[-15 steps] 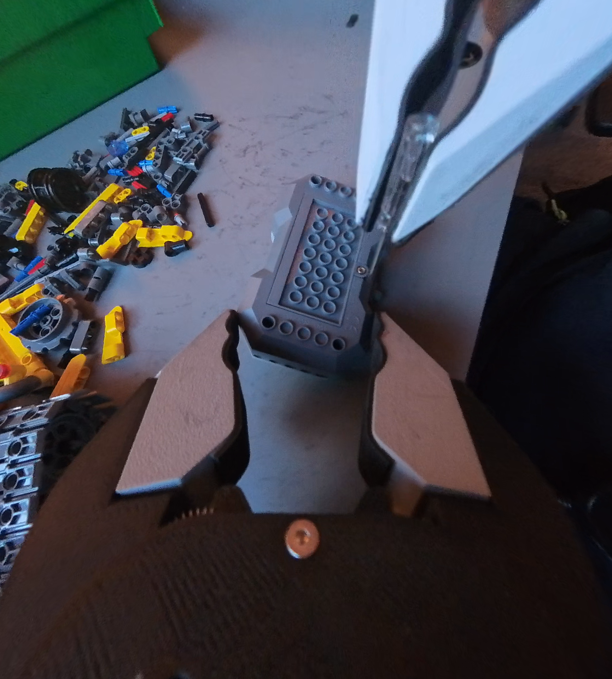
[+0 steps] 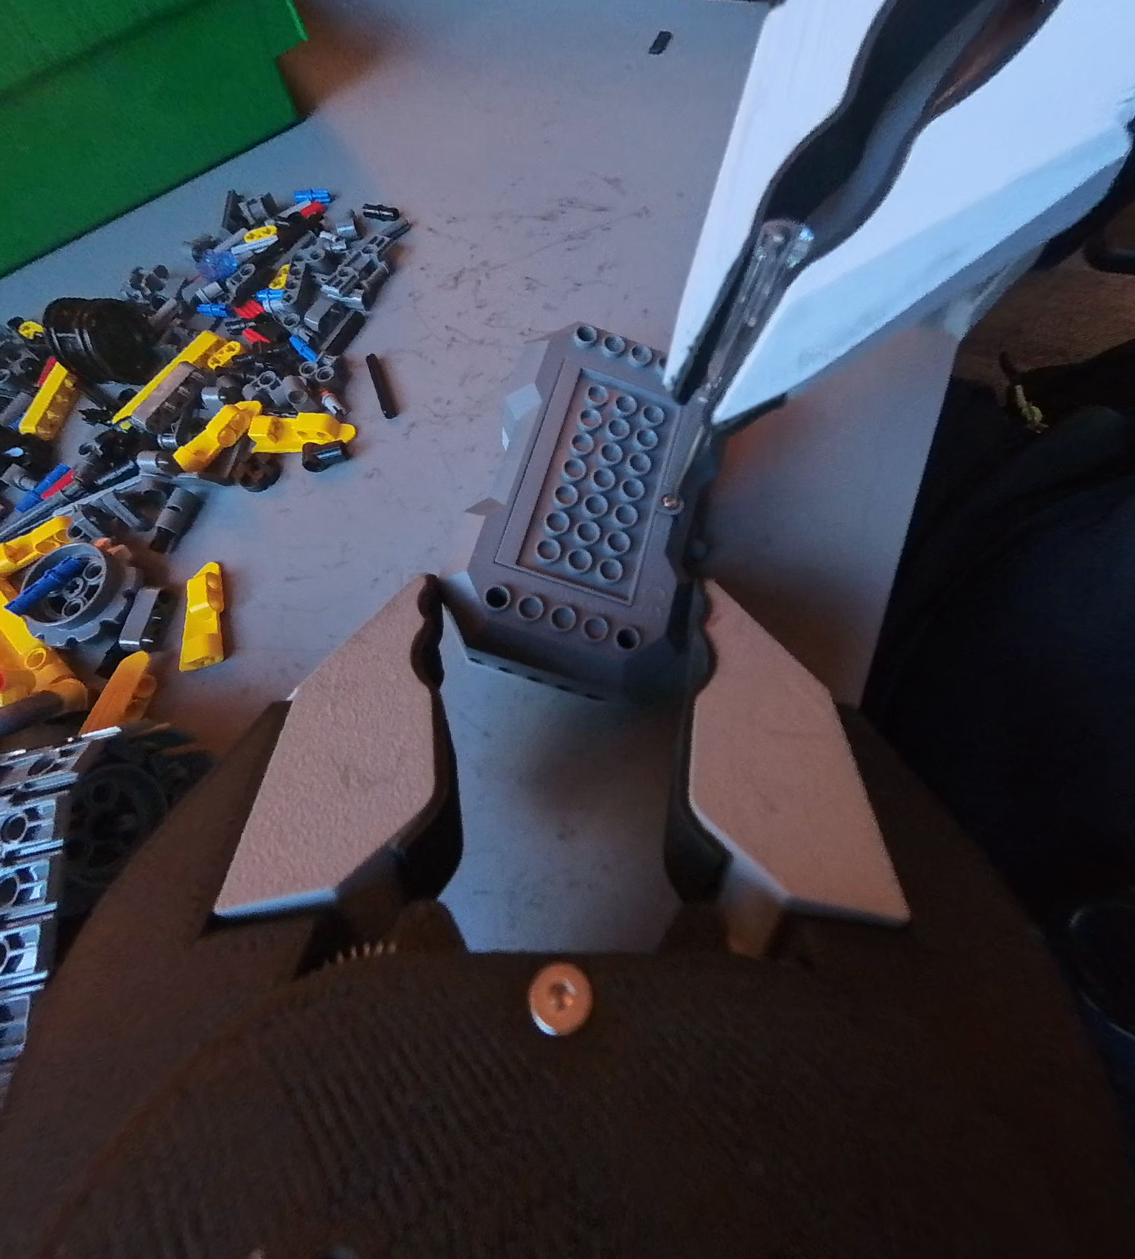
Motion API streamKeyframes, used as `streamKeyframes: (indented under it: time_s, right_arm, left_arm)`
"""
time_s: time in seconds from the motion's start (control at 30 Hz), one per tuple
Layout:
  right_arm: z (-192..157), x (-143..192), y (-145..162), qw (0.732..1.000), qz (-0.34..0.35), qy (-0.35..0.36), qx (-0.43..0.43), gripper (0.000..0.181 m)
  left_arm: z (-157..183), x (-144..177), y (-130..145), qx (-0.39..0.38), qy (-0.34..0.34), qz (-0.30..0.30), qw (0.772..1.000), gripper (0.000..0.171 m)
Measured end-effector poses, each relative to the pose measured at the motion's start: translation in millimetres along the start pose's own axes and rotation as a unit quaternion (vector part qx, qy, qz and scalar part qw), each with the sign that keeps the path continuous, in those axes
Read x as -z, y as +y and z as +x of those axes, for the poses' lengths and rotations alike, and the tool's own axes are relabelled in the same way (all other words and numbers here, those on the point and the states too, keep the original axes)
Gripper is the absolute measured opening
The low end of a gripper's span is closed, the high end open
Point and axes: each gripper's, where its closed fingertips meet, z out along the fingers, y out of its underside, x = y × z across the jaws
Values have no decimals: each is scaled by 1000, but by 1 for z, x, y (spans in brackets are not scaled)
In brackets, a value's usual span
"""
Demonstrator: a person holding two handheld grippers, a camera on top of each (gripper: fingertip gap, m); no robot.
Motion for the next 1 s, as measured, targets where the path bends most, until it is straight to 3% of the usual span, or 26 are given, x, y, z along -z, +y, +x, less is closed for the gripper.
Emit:
streamKeyframes:
  time_s: [0.33,0.63,1.0]
  right_arm:
    - [0,0,1,1000,2,24,9,7]
    - [0,-1,2,989,20,135,60,7]
    - [0,-6,-1,979,46,179,80,8]
  left_arm:
    - [0,0,0,-5,-3,0,1000,69]
    - [-3,0,1,7,-26,-4,1000,69]
    - [-6,1,1,29,-56,-9,998,69]
